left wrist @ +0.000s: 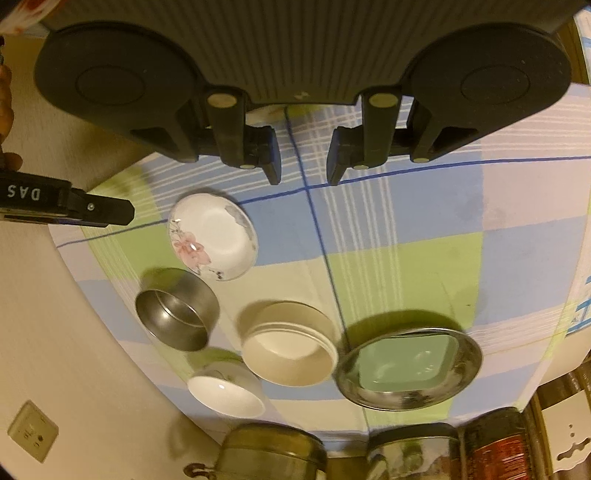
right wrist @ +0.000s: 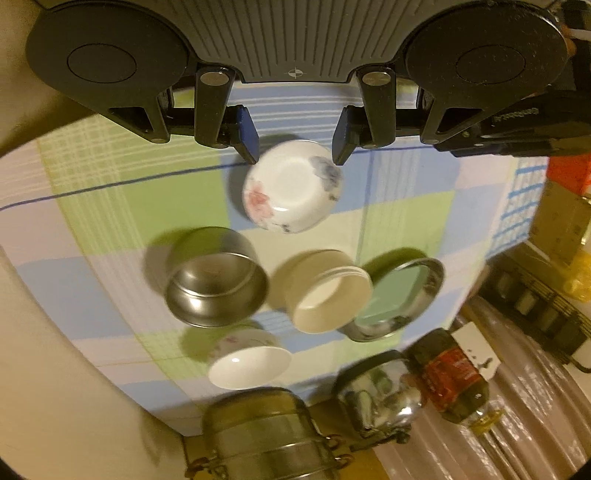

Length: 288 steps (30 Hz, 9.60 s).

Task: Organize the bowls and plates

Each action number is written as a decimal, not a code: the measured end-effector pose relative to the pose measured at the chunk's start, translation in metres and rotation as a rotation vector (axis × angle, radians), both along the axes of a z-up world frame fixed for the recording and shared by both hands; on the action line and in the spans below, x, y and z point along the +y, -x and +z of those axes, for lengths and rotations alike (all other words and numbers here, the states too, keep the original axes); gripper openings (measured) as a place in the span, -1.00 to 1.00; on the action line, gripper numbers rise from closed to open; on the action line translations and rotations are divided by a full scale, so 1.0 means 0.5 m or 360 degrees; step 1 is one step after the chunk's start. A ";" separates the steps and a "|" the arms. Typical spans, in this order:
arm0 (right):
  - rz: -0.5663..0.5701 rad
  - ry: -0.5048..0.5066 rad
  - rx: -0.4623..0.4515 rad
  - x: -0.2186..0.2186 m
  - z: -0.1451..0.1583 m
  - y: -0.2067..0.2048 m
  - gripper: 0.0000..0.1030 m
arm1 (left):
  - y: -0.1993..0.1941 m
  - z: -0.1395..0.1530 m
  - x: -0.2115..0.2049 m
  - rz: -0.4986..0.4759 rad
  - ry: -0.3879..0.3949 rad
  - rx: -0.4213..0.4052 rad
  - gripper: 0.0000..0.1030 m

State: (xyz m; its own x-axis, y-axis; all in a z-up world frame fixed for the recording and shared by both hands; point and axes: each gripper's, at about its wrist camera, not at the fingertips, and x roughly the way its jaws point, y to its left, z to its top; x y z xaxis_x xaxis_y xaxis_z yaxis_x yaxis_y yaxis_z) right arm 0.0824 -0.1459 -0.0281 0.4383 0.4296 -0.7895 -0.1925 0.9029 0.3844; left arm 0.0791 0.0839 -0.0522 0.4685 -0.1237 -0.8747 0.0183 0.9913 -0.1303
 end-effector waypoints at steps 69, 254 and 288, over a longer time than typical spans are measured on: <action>-0.0197 0.0102 0.0153 0.027 -0.147 -0.108 -0.83 | -0.207 -0.144 -0.070 -0.0429 0.0136 0.0095 -0.81; 0.0044 0.0013 -0.0167 -0.113 0.049 0.043 0.25 | 0.086 0.087 -0.155 0.0098 -0.0045 -0.0262 -0.52; -0.0123 0.0006 -0.0107 -0.184 0.026 -0.007 0.25 | 0.002 0.061 -0.169 0.0063 -0.0065 -0.0167 -0.52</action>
